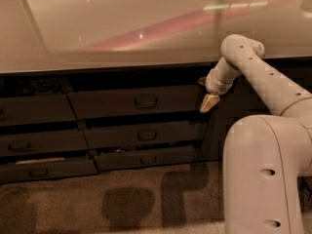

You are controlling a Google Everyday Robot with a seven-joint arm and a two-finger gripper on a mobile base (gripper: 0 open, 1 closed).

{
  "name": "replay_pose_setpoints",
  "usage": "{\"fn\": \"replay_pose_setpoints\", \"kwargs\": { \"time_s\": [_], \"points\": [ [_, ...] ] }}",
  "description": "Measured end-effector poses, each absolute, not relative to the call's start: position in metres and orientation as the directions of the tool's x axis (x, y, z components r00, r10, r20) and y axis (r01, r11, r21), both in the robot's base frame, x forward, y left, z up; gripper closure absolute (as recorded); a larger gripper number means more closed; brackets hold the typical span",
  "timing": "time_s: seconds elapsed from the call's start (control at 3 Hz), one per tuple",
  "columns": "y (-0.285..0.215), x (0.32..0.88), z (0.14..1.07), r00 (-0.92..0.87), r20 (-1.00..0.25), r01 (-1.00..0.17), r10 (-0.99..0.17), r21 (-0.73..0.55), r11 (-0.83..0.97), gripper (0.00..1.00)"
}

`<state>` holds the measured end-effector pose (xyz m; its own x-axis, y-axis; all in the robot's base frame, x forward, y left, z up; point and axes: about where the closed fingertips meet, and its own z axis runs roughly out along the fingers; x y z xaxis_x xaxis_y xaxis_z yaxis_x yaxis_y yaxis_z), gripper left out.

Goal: Open top drawer

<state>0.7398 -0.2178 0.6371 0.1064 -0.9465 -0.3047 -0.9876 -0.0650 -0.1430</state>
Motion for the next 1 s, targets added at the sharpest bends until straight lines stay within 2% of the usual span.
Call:
{"fn": "replay_pose_setpoints", "kwargs": {
  "time_s": [0.67, 1.0],
  "points": [
    [-0.2178, 0.7398, 0.6371, 0.106, -0.305, -0.988, -0.946, -0.143, -0.065, 0.88],
    [-0.2178, 0.7398, 0.637, 0.106, -0.305, -0.988, -0.946, -0.143, -0.065, 1.0]
  ]
}}
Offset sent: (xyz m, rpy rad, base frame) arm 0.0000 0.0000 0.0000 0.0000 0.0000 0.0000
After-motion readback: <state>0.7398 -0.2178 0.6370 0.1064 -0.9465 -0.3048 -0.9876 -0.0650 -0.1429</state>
